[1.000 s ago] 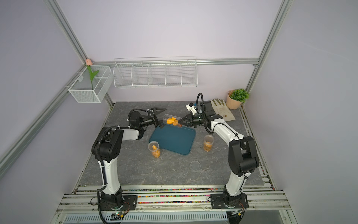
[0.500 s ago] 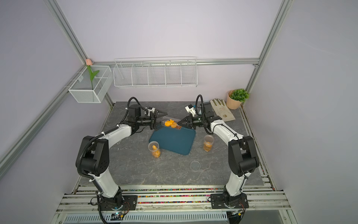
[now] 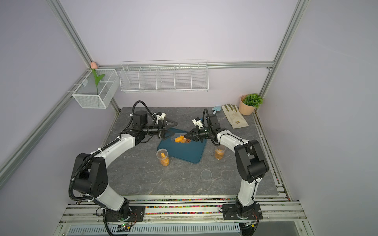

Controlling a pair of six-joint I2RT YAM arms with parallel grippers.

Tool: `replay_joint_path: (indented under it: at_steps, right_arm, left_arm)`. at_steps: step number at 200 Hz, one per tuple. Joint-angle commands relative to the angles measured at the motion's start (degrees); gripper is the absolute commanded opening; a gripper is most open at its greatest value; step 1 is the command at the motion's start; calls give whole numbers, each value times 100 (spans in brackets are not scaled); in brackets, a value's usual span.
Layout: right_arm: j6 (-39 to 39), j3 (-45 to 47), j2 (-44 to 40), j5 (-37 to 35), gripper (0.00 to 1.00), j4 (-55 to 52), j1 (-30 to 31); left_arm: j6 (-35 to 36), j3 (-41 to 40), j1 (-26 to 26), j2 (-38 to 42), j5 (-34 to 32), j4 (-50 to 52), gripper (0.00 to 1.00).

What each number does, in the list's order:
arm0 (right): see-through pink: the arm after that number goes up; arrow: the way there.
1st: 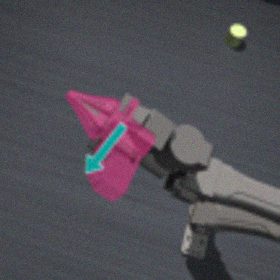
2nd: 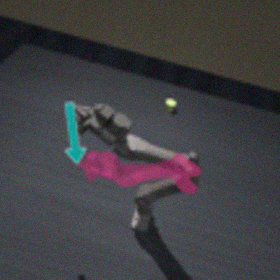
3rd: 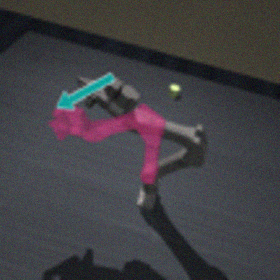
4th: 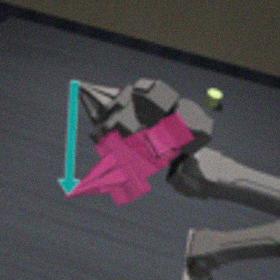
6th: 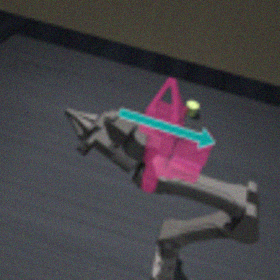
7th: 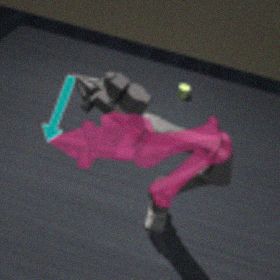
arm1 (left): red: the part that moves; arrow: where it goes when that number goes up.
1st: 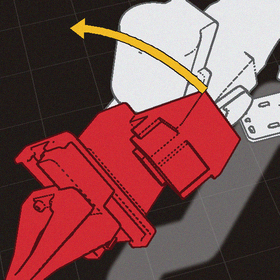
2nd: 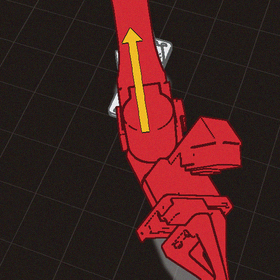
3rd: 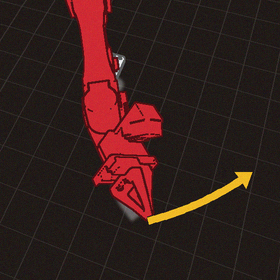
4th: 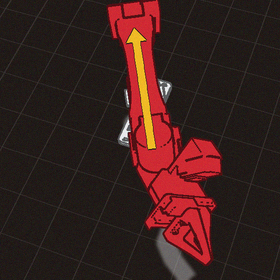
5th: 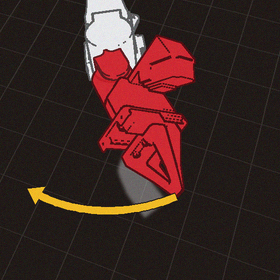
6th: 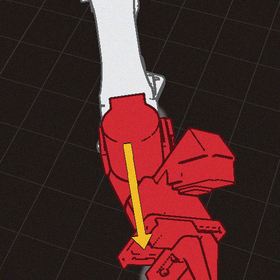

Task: Pour the cookies out of the jar
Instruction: Pour the cookies in the jar onto the tray.

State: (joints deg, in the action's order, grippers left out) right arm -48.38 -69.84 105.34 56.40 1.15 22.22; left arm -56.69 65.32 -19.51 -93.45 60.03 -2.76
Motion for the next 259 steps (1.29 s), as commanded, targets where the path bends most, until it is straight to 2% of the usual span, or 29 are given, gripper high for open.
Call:
replay_joint_path:
  at_steps: [1, 39, 61, 125, 157, 175, 207, 242, 259]
  right_arm:
    - [-329, -20, -44, 39, 7, 530, 31]
    - [-252, 57, -156, -19, 7, 468, -8]
    - [-309, 101, -245, -2, 7, 585, -33]
    - [-2037, 250, -197, 214, 7, 3121, 242]
    - [-3305, 366, 188, 169, 7, 4929, 468]
    - [-3596, 390, 350, 135, 7, 5436, 596]
    - [-3392, 432, 305, 106, 7, 5212, 727]
    - [-3108, 467, 191, 117, 7, 4785, 766]
    - [-3097, 488, 205, 125, 7, 4781, 788]
  left_arm:
    - [189, -99, 37, 53, -16, 75, 99]
    - [1352, -236, 429, 317, -219, 1537, 99]
    - [1659, -410, 690, 479, -116, 1851, 99]
    - [1744, -486, 694, 458, 57, 1761, 99]
    - [1171, -564, 703, 464, 24, 1113, 99]
    - [607, -698, 703, 511, -8, 410, 99]
    - [320, -828, 771, 676, -481, 132, 99]
    - [-853, -1241, 791, 590, -672, -1386, 99]
    - [-1045, -1302, 750, 555, -789, -1611, 99]
